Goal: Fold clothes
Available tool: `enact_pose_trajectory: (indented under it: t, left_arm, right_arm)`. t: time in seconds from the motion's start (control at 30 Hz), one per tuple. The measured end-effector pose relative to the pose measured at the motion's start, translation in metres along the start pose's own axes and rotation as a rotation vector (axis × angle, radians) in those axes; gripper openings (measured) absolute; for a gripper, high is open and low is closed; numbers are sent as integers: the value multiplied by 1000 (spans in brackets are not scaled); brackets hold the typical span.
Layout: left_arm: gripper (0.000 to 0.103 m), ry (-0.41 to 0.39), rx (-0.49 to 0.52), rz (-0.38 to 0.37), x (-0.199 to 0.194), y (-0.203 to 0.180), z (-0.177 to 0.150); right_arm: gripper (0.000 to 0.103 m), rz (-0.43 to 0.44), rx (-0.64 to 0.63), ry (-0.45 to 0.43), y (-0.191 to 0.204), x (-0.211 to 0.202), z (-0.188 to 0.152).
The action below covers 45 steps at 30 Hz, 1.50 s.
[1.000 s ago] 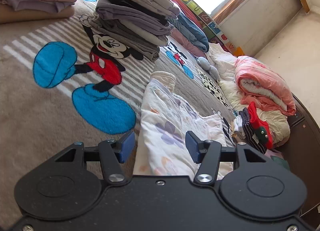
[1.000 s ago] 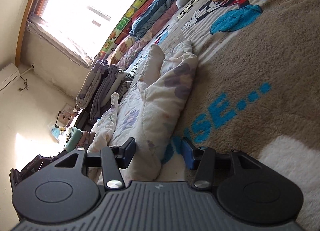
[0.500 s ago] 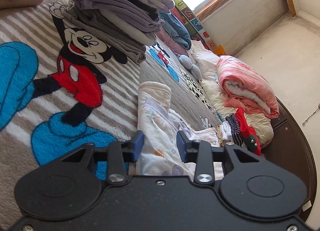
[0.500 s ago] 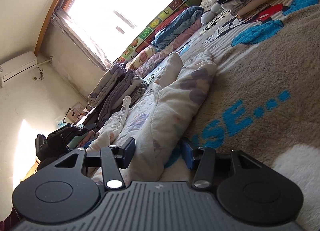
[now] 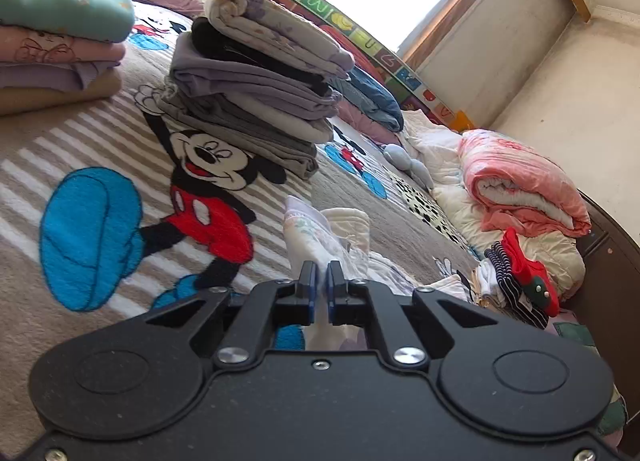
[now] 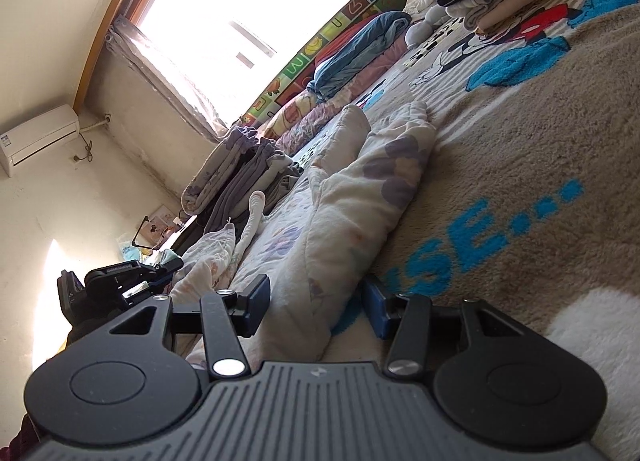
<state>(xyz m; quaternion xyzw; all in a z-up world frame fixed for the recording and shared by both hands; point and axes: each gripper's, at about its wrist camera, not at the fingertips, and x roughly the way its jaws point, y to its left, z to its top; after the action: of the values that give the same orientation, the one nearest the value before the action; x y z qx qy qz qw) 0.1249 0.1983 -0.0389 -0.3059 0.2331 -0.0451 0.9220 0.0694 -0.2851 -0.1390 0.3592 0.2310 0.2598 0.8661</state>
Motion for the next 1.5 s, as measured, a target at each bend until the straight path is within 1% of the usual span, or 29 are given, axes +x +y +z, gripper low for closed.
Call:
enact_pose_trajectory:
  t: [0.17,0.5,0.63,1.0,1.03,1.07,1.1,1.13,1.17,1.23,1.4,1.5]
  left_arm:
    - [3,-59,-22,94,-27,15,0]
    - [3,-166,-79,193,-64,37,6]
    - [3,-195,-114,244,-77,48,7]
    - [1,-243,-179,376,-105,55,3]
    - [4,-247,-184,388,-107,56,3]
    - [7,-231,-190,395,-104,56,3]
    - [20,-216,-202,398,-101,57,1]
    - [39,-203,-223,406,-98,59,0]
    - [46,-192,-254,423,-95,63,-3]
    - [47,-163,-299,426,-92,72,-5]
    - [48,-116,-416,396,-81,94,-10]
    - [48,-109,-462,394,-72,105,-11]
  right_arm:
    - [51,2,0,0,0,0,-1]
    - [52,-13,-13,12,5,1,-1]
    - [53,-13,-19,13,6,2,-1]
    - [54,-16,-23,15,8,0,-2]
    - [54,-16,-23,15,8,0,-1]
    - [54,-16,-23,16,8,0,-1]
    - [55,-17,-23,17,8,1,-1]
    - [55,-18,-24,18,9,1,-1]
    - [55,-19,-25,20,9,1,-1]
    - [56,-20,-29,24,10,1,-1]
    - [59,-25,-46,32,13,3,-1]
    - [60,-27,-57,35,16,4,-1]
